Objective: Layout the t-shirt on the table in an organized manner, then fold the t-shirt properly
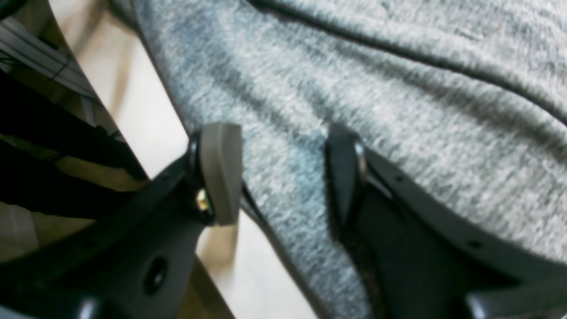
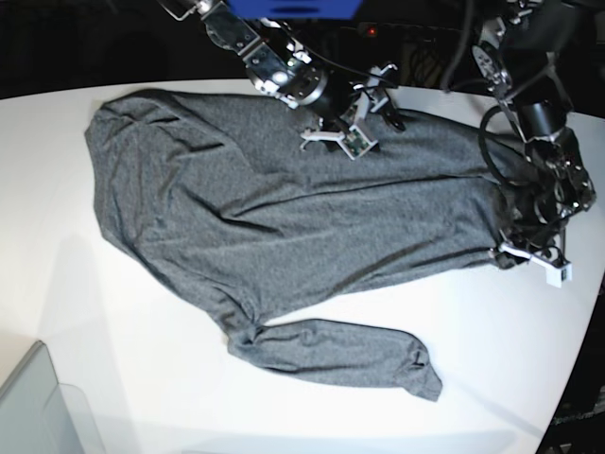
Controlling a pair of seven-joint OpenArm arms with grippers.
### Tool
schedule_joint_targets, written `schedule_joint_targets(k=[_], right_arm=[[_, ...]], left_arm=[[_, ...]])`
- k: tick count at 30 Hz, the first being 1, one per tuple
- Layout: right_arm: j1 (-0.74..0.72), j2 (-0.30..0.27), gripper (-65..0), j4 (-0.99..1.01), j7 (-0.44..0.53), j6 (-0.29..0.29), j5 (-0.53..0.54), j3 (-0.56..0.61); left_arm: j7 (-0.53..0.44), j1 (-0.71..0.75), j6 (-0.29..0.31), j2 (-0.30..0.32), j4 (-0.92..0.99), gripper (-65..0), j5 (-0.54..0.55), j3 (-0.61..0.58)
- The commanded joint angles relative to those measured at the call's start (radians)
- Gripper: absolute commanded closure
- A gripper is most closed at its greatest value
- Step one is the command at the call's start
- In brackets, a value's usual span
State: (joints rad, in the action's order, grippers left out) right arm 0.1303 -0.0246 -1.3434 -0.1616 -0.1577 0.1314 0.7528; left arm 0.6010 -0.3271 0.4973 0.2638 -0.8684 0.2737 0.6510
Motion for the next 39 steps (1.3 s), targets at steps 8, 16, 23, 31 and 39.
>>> schedule_joint_targets(k=[8, 16, 23, 31, 39], right_arm=[[-0.002, -0.027, -30.8, -0.005, -0.016, -0.003, 0.001, -0.003], [-0.002, -0.042, -30.8, -0.005, -0.016, -0.003, 0.001, -0.003], [-0.002, -0.042, -30.8, -0.005, -0.016, -0.003, 0.001, -0.003], [-0.004, -0.044, -30.8, -0.005, -0.016, -0.003, 0.001, -0.003], [-0.004, -0.042, -30.8, -0.005, -0.016, -0.003, 0.001, 0.001]], left_arm=[[-0.022, -0.091, 0.002, 0.022, -0.016, -14.5, 0.011, -0.004], [-0.022, -0.123, 0.001, 0.018, -0.016, -14.4, 0.011, -0.006], [0.01, -0.082, 0.001, 0.041, -0.03, -14.8, 0.011, -0.003], [0.063, -0.023, 0.008, 0.075, -0.03, -39.4, 0.017, 0.0], [0.063, -0.02, 0.008, 0.041, -0.03, -49.9, 0.009, -0.007]])
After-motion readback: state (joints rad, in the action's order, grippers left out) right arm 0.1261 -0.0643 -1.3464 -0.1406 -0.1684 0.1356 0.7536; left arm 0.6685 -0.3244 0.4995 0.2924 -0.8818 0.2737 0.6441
